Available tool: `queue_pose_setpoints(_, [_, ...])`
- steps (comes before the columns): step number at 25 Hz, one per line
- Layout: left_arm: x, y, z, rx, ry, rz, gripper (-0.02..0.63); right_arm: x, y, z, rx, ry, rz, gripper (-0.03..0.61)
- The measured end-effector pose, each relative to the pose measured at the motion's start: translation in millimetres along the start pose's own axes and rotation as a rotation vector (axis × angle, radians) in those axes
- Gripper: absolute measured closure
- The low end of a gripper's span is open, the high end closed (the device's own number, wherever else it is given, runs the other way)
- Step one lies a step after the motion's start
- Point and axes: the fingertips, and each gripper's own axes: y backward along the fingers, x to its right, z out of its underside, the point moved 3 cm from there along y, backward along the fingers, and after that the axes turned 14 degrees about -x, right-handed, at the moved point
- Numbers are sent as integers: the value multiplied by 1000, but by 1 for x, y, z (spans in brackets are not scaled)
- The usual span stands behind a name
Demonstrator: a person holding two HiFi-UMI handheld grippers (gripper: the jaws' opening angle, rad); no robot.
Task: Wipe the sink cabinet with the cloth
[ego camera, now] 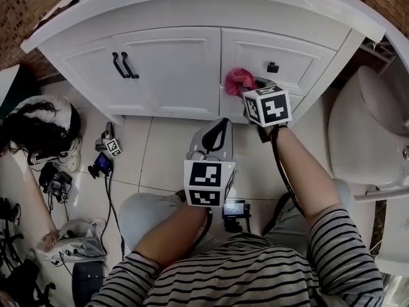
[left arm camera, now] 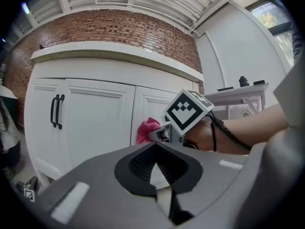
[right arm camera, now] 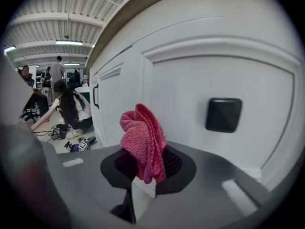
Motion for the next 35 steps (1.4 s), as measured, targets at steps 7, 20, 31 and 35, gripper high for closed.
queue_pose_setpoints(7, [11,-6,5,-26,-5,33,612,67,36,39,-40,-95,97,509])
queue_pose_setpoints(20, [18,-3,8,-32,-25,17,612,128,94,89,-2,-277,207,509])
queue_pose_setpoints(31, [3,-5,7,-26,-16,0,612,-28,-61,55,-119,54,-79,509])
queue_pose_setpoints(35, [2,-9,8,-35,19,24,612,28,-47,82,-157,-7,-11,509])
